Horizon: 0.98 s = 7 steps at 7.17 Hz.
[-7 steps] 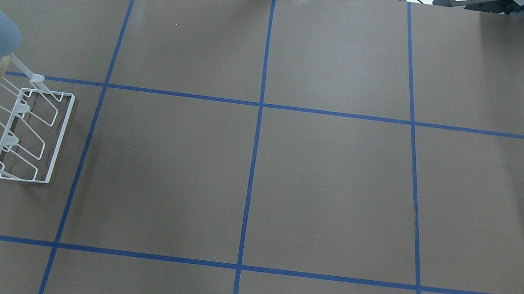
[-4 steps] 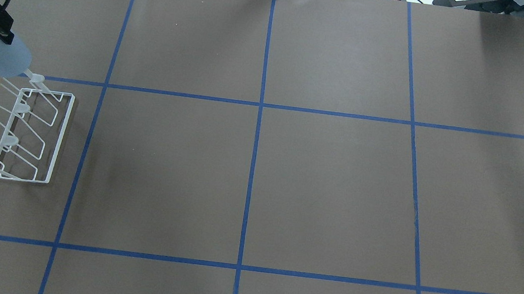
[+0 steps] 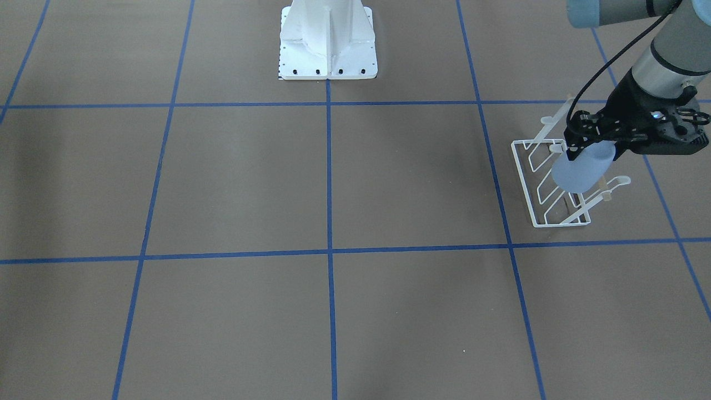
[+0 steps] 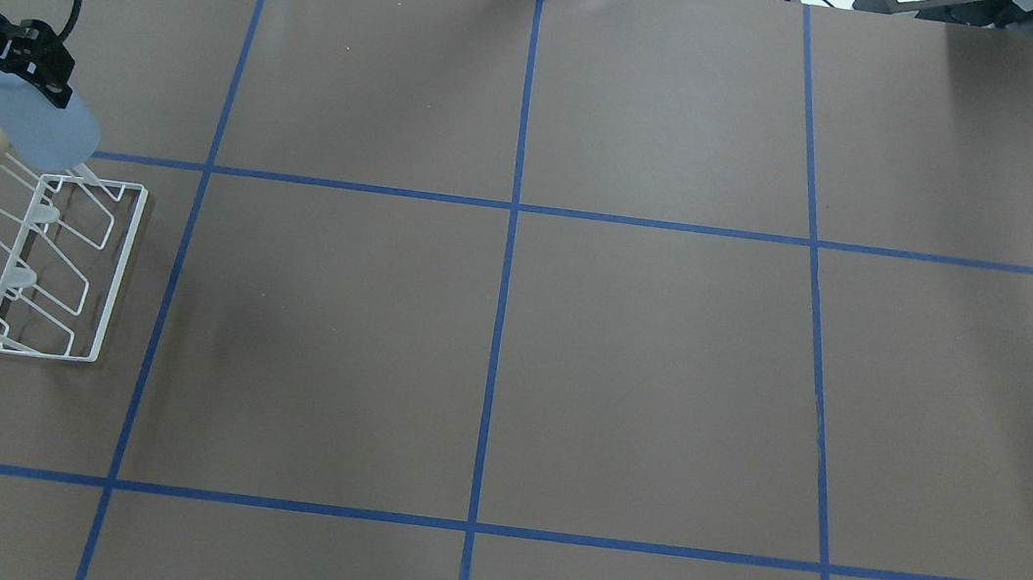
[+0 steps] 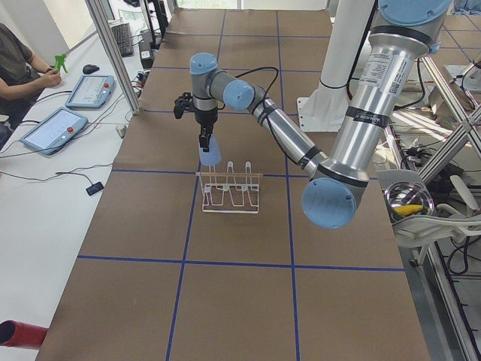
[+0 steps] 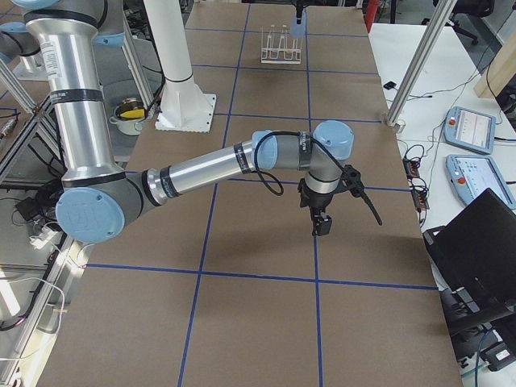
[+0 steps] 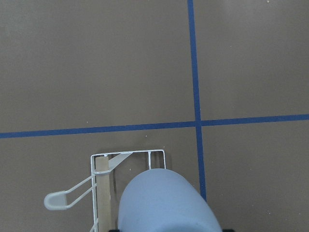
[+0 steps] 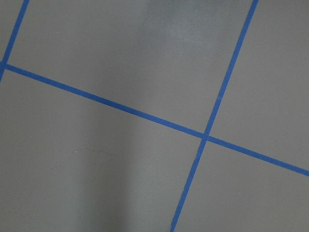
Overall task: Hang cup on cup holder
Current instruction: 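Lower the cup onto a rack peg with the left gripper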
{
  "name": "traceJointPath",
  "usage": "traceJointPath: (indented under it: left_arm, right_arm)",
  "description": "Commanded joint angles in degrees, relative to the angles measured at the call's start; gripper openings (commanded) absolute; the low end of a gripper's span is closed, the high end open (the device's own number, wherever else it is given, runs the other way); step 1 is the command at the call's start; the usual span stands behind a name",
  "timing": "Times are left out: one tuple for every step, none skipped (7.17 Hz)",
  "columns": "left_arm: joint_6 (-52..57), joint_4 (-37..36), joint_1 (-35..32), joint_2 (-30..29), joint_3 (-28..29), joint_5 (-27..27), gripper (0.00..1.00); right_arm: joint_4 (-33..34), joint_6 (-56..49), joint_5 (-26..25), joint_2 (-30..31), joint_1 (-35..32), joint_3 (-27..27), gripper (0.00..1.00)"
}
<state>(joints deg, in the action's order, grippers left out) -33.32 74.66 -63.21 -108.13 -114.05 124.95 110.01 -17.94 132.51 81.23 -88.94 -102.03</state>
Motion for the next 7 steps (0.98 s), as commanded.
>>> traceJointPath:
  left_arm:
    - [0.09, 0.4, 0.37, -0.06, 1.11, 0.03, 0.0]
    - [0.01, 0.49, 0.72, -0.06, 1.98, 0.03, 0.0]
    - [0.09, 0.49, 0.81, -0.15, 2.08, 0.11, 0.0]
    - [0.18, 0.75, 1.94, 0.02, 3.04, 0.11, 0.0]
    - [0.09, 1.88, 2.21, 0.29, 4.09, 1.77, 0.0]
    - [0.01, 3.2, 2.48, 0.38, 5.14, 2.57, 0.0]
    - [0.09, 3.56, 2.57, 0.47, 5.76, 2.57, 0.0]
  right_arm:
    - [-0.06, 0.01, 0.03, 0.07, 0.0, -0.01, 1.0]
    - [-0.06, 0.01, 0.03, 0.07, 0.0, -0.01, 1.0]
    - [-0.06, 0.09, 0.03, -0.02, 0.0, -0.01, 1.0]
    - [-0.14, 0.09, 0.03, 0.07, 0.0, -0.09, 1.0]
    - [-0.15, 0.18, 0.11, -0.02, 0.0, -0.1, 1.0]
    - [-0.23, 0.36, 0.11, -0.02, 0.0, -0.1, 1.0]
    - [-0.23, 0.36, 0.11, -0.02, 0.0, -0.1, 1.0]
